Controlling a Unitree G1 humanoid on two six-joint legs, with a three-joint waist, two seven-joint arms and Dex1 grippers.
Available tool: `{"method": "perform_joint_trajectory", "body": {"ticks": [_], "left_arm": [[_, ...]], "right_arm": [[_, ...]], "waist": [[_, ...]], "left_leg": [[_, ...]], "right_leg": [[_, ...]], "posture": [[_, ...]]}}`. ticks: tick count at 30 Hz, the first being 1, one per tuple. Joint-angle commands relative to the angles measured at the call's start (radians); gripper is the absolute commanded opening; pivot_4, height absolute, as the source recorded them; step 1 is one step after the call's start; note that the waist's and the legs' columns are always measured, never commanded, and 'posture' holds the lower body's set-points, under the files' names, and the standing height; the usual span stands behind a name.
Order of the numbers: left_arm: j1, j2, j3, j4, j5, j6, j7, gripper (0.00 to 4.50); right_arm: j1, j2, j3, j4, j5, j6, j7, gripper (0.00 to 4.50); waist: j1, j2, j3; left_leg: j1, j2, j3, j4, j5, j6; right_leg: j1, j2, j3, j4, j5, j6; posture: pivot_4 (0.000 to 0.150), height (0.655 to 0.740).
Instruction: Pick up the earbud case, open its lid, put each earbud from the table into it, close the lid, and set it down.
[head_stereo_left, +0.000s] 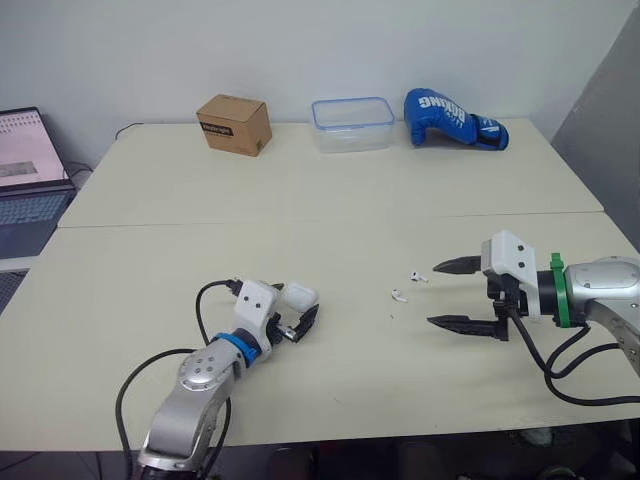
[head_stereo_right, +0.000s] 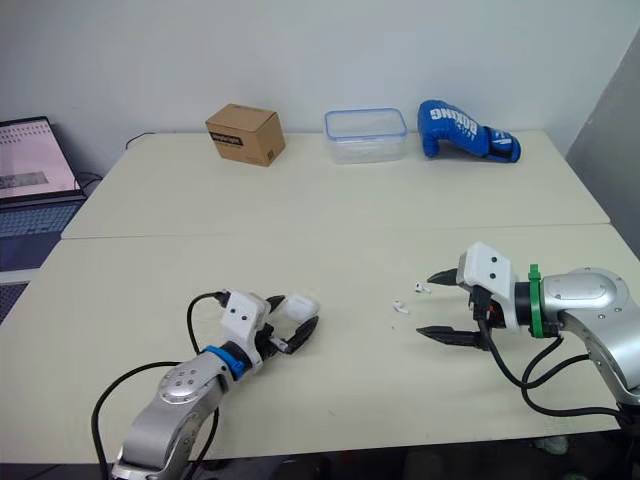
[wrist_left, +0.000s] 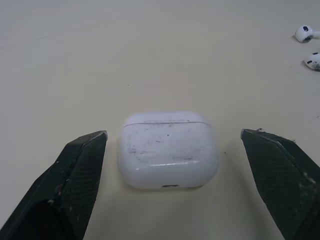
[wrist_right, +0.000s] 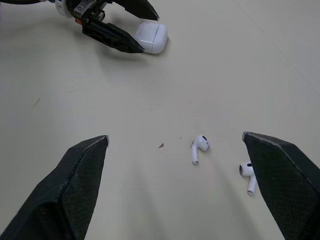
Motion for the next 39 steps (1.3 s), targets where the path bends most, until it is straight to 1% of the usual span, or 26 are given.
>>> {"method": "perform_joint_trajectory", "body": {"ticks": [1, 6, 21, 24, 27, 28, 35, 39], "left_arm": [[0.001, -0.015, -0.014, 0.001, 0.035, -0.036, 0.023, 4.48], [0.013, -0.038, -0.016, -0.009, 0.047, -0.027, 0.046, 4.48], [0.006, -0.042, -0.027, 0.011, 0.060, -0.039, 0.042, 4.48], [0.002, -0.045, -0.027, 0.014, 0.051, -0.037, 0.034, 3.94], [0.001, -0.046, -0.027, 0.015, 0.050, -0.037, 0.029, 2.98], [0.000, -0.045, -0.026, 0.015, 0.051, -0.037, 0.027, 2.75], [-0.007, -0.036, -0.025, 0.021, 0.078, -0.042, 0.036, 2.76], [-0.046, 0.020, 0.000, 0.029, 0.088, -0.072, -0.007, 2.76]], "right_arm": [[-0.017, -0.019, -0.019, -0.011, 0.002, -0.016, 0.020, 4.50], [-0.020, -0.028, -0.021, -0.003, 0.001, -0.018, 0.037, 4.50], [-0.013, -0.031, -0.022, 0.018, -0.005, -0.021, 0.052, 4.50], [-0.017, -0.029, -0.022, 0.017, -0.002, -0.018, 0.051, 4.50], [-0.017, -0.027, -0.022, 0.017, -0.001, -0.017, 0.049, 4.50], [-0.016, -0.027, -0.022, 0.016, -0.001, -0.017, 0.049, 4.50], [-0.018, -0.021, -0.016, 0.018, 0.001, -0.014, 0.046, 4.50], [-0.092, 0.009, -0.019, 0.054, 0.027, 0.026, 0.026, 4.50]], "waist": [[0.000, 0.000, 0.000], [0.000, 0.000, 0.000], [0.000, 0.000, 0.000], [0.000, 0.000, 0.000], [0.000, 0.000, 0.000], [0.000, 0.000, 0.000], [0.000, 0.000, 0.000], [0.000, 0.000, 0.000]], "left_leg": [[0.000, 0.000, 0.000, 0.000, 0.000, 0.000], [0.000, 0.000, 0.000, 0.000, 0.000, 0.000], [0.000, 0.000, 0.000, 0.000, 0.000, 0.000], [0.000, 0.000, 0.000, 0.000, 0.000, 0.000], [0.000, 0.000, 0.000, 0.000, 0.000, 0.000], [0.000, 0.000, 0.000, 0.000, 0.000, 0.000], [0.000, 0.000, 0.000, 0.000, 0.000, 0.000], [0.000, 0.000, 0.000, 0.000, 0.000, 0.000]], "right_leg": [[0.000, 0.000, 0.000, 0.000, 0.000, 0.000], [0.000, 0.000, 0.000, 0.000, 0.000, 0.000], [0.000, 0.000, 0.000, 0.000, 0.000, 0.000], [0.000, 0.000, 0.000, 0.000, 0.000, 0.000], [0.000, 0.000, 0.000, 0.000, 0.000, 0.000], [0.000, 0.000, 0.000, 0.000, 0.000, 0.000], [0.000, 0.000, 0.000, 0.001, 0.000, 0.000], [0.000, 0.000, 0.000, 0.001, 0.000, 0.000]], "posture": [[0.150, 0.7307], [0.150, 0.7307], [0.150, 0.7307], [0.150, 0.7307], [0.150, 0.7307], [0.150, 0.7307], [0.150, 0.7307], [0.150, 0.7307]]}}
